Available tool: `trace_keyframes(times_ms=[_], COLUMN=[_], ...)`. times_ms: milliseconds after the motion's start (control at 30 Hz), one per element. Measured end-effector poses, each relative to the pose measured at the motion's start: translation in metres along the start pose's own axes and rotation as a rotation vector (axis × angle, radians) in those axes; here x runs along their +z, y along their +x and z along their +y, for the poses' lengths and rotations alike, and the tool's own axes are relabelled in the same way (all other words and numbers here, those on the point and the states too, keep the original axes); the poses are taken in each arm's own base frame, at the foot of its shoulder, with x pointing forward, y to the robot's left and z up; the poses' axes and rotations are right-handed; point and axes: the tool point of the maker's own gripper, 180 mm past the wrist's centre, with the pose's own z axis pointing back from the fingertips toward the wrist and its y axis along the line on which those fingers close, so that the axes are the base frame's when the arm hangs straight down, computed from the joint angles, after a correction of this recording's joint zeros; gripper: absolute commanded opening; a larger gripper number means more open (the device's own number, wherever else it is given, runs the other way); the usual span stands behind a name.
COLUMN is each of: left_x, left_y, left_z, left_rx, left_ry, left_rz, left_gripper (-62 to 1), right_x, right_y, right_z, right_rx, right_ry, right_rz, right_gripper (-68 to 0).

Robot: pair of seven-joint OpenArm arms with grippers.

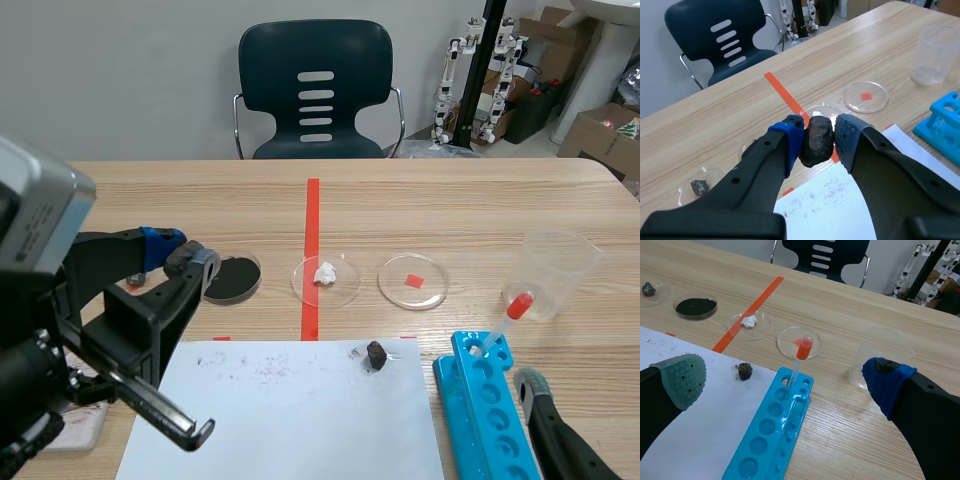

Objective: Lower the mineral onto the iron filings and hold still

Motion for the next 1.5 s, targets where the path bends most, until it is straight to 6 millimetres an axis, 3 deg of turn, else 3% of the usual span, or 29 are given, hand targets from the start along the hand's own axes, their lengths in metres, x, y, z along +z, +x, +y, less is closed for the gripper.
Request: trace_keyframes(times_ms=[333,833,1500], left_x=[0.025,0.036,0.035], left_y=[-0.004,-0.009,-0.010], left_z=[-0.029,-0.029,-0.029], left_rx=[-0.114,-0.102,-0.104], left_ry=[-0.072,-0.036,-0.036], left_rz=[-0.021,-0.003,0.002], left_gripper=[-49.6,-49.6,-49.6], right_x=[0.000,0.000,0.000], right_y=[0.000,0.000,0.000], right_z=[0.000,0.000,0.000], right_rx=[0.000,0.000,0.000], right_ry=[0.000,0.000,0.000], right_rz=[0.000,0.000,0.000], right_gripper=[0.4,0.4,0.4])
